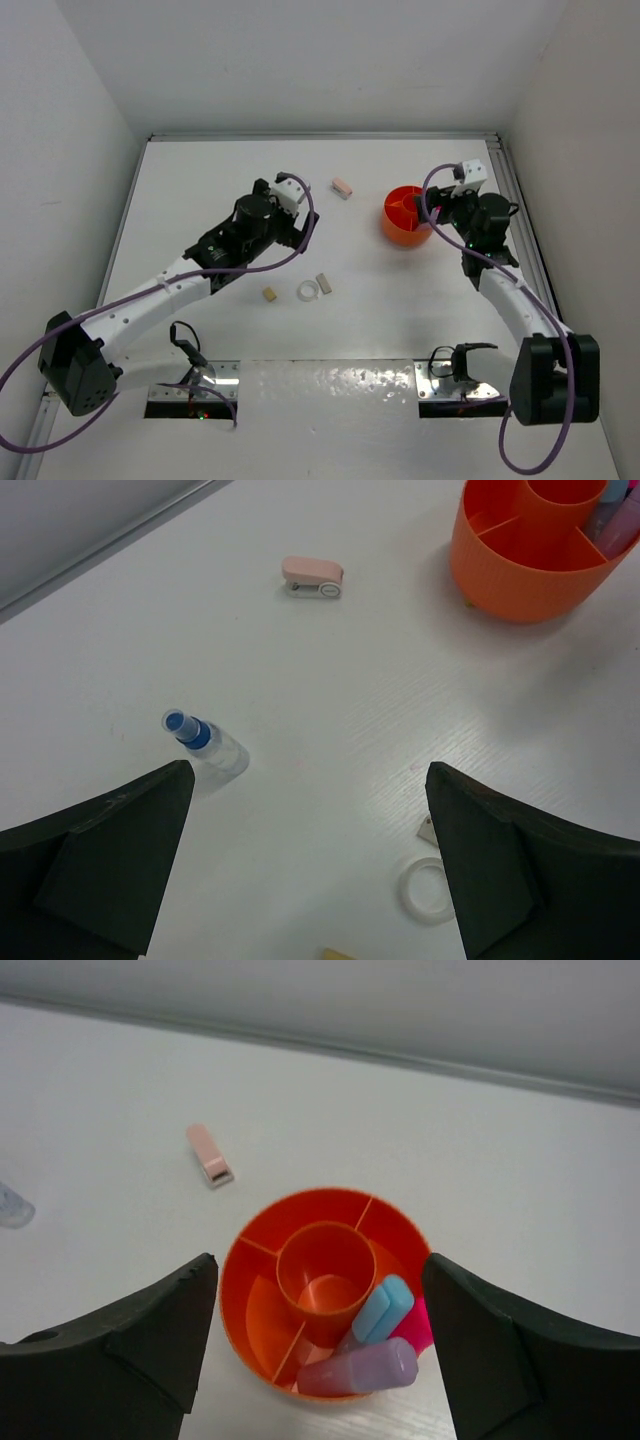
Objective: Sort the stationery into containers
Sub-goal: Place the pen in the storage box, then pick up the stationery from the center of the board.
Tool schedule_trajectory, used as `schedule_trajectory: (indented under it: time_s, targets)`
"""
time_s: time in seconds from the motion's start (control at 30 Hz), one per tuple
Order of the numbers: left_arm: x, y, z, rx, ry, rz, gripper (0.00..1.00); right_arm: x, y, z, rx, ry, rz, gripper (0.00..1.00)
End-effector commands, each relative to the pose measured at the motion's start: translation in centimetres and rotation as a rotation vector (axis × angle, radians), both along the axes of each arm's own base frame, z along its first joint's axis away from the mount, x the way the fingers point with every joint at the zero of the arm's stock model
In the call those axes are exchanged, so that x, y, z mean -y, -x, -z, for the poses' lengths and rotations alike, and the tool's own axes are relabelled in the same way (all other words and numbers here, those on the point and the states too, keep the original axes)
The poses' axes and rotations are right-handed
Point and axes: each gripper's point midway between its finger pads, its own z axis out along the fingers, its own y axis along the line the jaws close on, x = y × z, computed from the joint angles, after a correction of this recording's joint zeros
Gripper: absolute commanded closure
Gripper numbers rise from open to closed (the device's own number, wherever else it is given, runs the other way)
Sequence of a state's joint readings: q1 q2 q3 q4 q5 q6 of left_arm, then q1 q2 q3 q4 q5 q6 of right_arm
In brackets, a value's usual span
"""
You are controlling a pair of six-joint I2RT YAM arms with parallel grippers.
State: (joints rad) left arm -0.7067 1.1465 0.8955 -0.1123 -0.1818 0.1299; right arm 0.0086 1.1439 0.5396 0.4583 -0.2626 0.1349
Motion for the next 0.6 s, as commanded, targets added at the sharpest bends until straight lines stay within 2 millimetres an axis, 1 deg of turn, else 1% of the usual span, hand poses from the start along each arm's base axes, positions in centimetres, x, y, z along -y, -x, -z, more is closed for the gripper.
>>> schedule_trajectory:
  time_s: [0.0,0.03,0.07,0.1,0.13,0.17,0.2,0.23,0.27,0.3,0.33,0.37,0.4,0.43,0.47,0.5,0.53,0.57]
  targets:
    - [-1.2,-1.0,-4.0,0.089,0.069,-0.068,0.0,0.0,-0.3,-4.6,0.048,0.018,0.013,0.19]
    - [-1.9,-1.1,-4.0,0.086,0.068,-0.096,0.0,-0.2,0.0,-5.6,0.051,0.009,0.016,0.18]
    - [-2.3,-1.1,-3.9,0.085,0.064,-0.111,0.0,-1.1,0.0,-7.1,0.059,0.005,0.015,0.17]
    - [-2.8,-1.2,-3.7,0.081,0.056,-0.131,0.0,-1.7,0.6,-6.3,-0.002,0.0,0.01,0.2]
    - [-4.2,-1.3,-3.1,0.063,0.038,-0.204,0.0,-2.8,1.0,-6.4,-0.023,-0.013,-0.008,0.26]
    - [-5.2,-1.5,-2.8,0.051,0.031,-0.252,0.0,-4.1,1.5,-6.3,-0.057,-0.053,-0.026,0.4]
    - [-6.4,-1.4,-2.3,0.033,0.016,-0.303,0.14,-7.0,2.6,-5.7,-0.107,-0.07,-0.098,0.78]
    - [-8.2,-1.2,-1.2,-0.006,-0.005,-0.383,0.29,-8.7,3.2,-5.1,-0.138,-0.084,-0.138,0.93]
    - [-9.7,-1.1,-1.0,-0.025,0.007,-0.447,0.45,-12.1,4.4,-4.0,-0.195,-0.089,-0.219,1.0]
    - [-11.5,-0.6,-0.3,-0.062,-0.008,-0.507,0.7,-15.4,5.0,-3.3,-0.226,-0.063,-0.282,0.99]
    - [-12.4,-0.3,0.0,-0.078,-0.012,-0.534,0.78,-15.4,5.1,-1.2,-0.29,-0.035,-0.278,0.92]
    - [-13.2,0.0,0.3,-0.098,-0.009,-0.561,0.85,-18.1,5.7,-1.8,-0.299,-0.004,-0.324,0.8]
    - [-14.5,0.7,1.5,-0.146,-0.007,-0.615,0.86,-19.3,5.6,-1.5,-0.319,0.019,-0.34,0.56]
    - [-15.3,1.2,1.5,-0.155,0.012,-0.638,0.86,-22.3,4.9,-1.8,-0.333,0.037,-0.379,0.46]
    - [-15.8,1.8,2.1,-0.186,0.028,-0.666,0.83,-23.4,4.9,-1.2,-0.369,0.059,-0.397,0.37]
    - [-16.8,2.1,3.1,-0.212,0.043,-0.694,0.78,-24.8,4.5,-1.3,-0.375,0.075,-0.421,0.31]
    - [-17.2,2.6,3.1,-0.213,0.067,-0.703,0.73,-27.5,3.5,-1.5,-0.371,0.095,-0.463,0.29]
    - [-17.6,2.6,3.3,-0.212,0.088,-0.72,0.68,-28.8,3.3,-1.1,-0.378,0.119,-0.487,0.28]
